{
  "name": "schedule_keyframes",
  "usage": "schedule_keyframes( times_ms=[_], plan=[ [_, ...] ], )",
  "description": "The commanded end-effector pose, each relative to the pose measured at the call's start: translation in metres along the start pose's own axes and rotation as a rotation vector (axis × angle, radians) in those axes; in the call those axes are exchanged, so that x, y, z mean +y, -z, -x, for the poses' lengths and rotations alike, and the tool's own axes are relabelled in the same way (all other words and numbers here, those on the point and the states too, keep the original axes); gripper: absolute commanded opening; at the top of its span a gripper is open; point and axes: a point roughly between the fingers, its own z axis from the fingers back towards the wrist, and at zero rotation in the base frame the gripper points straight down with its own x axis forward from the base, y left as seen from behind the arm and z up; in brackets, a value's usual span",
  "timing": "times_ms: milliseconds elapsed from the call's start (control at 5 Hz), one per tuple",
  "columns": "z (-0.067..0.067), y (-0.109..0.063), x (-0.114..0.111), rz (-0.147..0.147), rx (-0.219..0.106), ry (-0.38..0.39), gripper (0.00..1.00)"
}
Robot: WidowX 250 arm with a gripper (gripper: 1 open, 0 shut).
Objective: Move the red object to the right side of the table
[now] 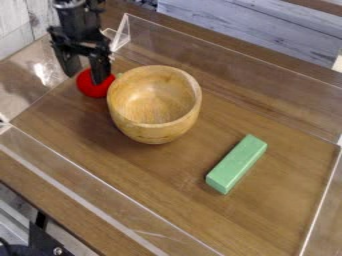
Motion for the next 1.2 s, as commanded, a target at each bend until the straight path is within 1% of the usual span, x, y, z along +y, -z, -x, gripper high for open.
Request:
schedule_keyframes(
  times_ms=[0,200,400,800,1000],
  plan=[
    [-0.024,-0.019,0.004,-0.027,-0.074,0.007,1.0],
    [-0.035,-0.018,0.005,-0.027,-0.08,0.015,1.0],
    [-0.043,-0.012,0.002,-0.024,-0.082,0.028,1.0],
    [-0.058,0.002,0.005,-0.014,-0.085,0.043,1.0],
    [-0.064,0.015,0.003,-0.004,-0.08,0.033,1.0]
  ],
)
